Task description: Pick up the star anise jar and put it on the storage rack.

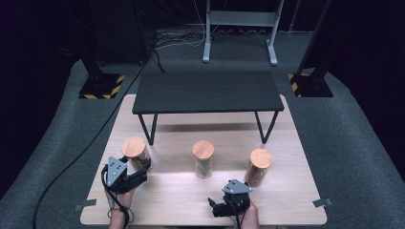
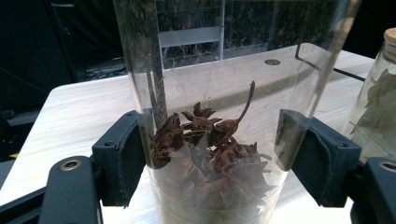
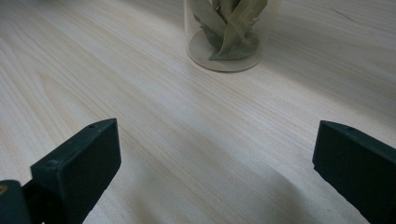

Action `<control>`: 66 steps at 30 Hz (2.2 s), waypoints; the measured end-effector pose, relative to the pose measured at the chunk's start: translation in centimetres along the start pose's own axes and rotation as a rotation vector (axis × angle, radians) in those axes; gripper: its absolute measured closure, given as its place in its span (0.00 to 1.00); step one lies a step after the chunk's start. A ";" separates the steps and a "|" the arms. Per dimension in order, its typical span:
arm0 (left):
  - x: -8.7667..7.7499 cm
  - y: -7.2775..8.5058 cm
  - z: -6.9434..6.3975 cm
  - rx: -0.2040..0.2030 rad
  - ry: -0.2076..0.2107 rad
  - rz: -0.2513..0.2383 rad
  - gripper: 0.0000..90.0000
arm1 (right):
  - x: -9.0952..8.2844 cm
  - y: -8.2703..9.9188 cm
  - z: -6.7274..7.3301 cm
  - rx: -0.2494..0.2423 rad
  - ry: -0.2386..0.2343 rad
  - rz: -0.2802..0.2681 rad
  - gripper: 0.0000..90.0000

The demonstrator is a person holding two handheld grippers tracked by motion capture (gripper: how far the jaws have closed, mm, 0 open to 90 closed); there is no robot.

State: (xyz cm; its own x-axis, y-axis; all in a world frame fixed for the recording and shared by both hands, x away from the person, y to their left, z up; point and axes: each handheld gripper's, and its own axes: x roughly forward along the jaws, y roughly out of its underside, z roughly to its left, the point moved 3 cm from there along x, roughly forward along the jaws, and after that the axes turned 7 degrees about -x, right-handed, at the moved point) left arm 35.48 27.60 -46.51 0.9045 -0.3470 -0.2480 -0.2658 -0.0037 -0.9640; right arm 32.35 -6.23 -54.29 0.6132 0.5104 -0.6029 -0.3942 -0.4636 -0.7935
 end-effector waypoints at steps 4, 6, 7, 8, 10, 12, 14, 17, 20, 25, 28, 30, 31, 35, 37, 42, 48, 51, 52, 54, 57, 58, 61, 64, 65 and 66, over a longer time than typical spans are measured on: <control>0.1 -0.2 0.0 0.000 0.001 -0.001 0.28 | 0.0 0.0 0.0 0.000 0.000 -0.001 0.00; 0.2 -0.3 0.0 0.002 0.001 0.000 0.28 | 0.0 0.0 0.0 -0.001 0.000 0.000 0.00; 0.2 -0.3 0.0 0.000 0.001 -0.002 0.28 | 0.0 0.0 0.0 -0.001 0.000 0.000 0.00; 0.2 -0.3 0.0 0.000 0.002 -0.002 0.28 | 0.0 0.0 0.0 -0.001 0.001 0.000 0.00; 0.3 -0.4 0.0 0.002 0.005 0.000 0.28 | 0.0 0.0 0.0 0.000 0.000 -0.001 0.00; 0.3 -0.5 0.0 0.004 0.006 0.000 0.28 | 0.0 0.0 0.0 0.000 0.000 -0.001 0.00; 0.4 -0.6 0.0 0.006 0.007 -0.002 0.28 | 0.0 0.0 0.0 0.000 0.000 0.000 0.00; 0.4 -0.9 0.0 0.008 0.007 -0.004 0.28 | 0.0 0.0 0.0 -0.001 0.000 0.001 0.00; 0.5 -1.1 0.0 0.012 0.006 -0.006 0.28 | 0.0 0.0 0.0 0.000 0.000 -0.001 0.00; 0.7 -1.4 0.1 0.014 0.008 -0.006 0.28 | 0.0 0.0 0.0 -0.001 0.001 0.000 0.00; 0.7 -1.5 0.1 0.013 0.008 -0.009 0.28 | 0.0 0.0 0.0 -0.002 0.002 0.002 0.00; 0.7 -1.6 0.1 0.014 0.010 -0.011 0.28 | 0.0 0.0 0.0 -0.003 0.002 0.003 0.00; 0.8 -1.7 0.1 0.015 0.010 -0.011 0.28 | 0.0 0.0 0.0 -0.002 0.002 0.003 0.00; 0.8 -1.9 0.1 0.021 0.010 -0.010 0.28 | 0.0 0.0 0.0 -0.002 0.002 0.003 0.00; 0.8 -2.0 0.1 0.020 0.012 -0.011 0.28 | 0.0 0.0 0.0 -0.002 0.003 0.003 0.00; 1.0 -2.2 0.1 0.021 0.013 -0.012 0.28 | 0.1 0.0 0.0 -0.004 0.003 0.005 0.00; 1.1 -2.5 0.0 0.023 0.016 -0.015 0.28 | 0.1 0.0 0.0 -0.004 0.004 0.005 0.00; 1.2 -2.6 0.0 0.018 0.018 -0.017 0.28 | 0.1 0.0 0.0 -0.004 0.004 0.005 0.00; 1.2 -2.6 0.0 0.018 0.018 -0.017 0.28 | 0.1 0.0 0.0 -0.004 0.004 0.005 0.00; 1.3 -2.8 -0.1 0.023 0.021 -0.018 0.28 | 0.1 0.0 0.1 -0.006 0.004 0.008 0.00; 1.4 -2.9 -0.1 0.025 0.023 -0.018 0.28 | 0.1 0.0 0.1 -0.004 0.004 0.007 0.00; 1.4 -3.0 -0.1 0.026 0.023 -0.018 0.28 | 0.1 0.0 0.0 -0.004 0.004 0.007 0.00; 1.4 -3.1 -0.1 0.027 0.024 -0.019 0.28 | 0.1 0.0 0.1 -0.005 0.005 0.007 0.00; 1.5 -3.2 -0.2 0.027 0.026 -0.020 0.28 | 0.1 0.0 0.1 -0.006 0.005 0.007 0.00; 1.5 -3.3 -0.2 0.026 0.026 -0.020 0.28 | 0.1 0.0 0.1 -0.006 0.004 0.007 0.00; 1.6 -3.3 -0.2 0.025 0.027 -0.021 0.28 | 0.1 0.0 0.1 -0.006 0.004 0.007 0.00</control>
State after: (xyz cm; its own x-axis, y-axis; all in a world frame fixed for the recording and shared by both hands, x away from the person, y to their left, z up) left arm 37.72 26.89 -43.71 0.9002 -0.3726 -0.2255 -0.2385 0.0117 -0.9711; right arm 32.36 -6.15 -54.32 0.6130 0.5044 -0.6082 -0.3946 -0.4714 -0.7887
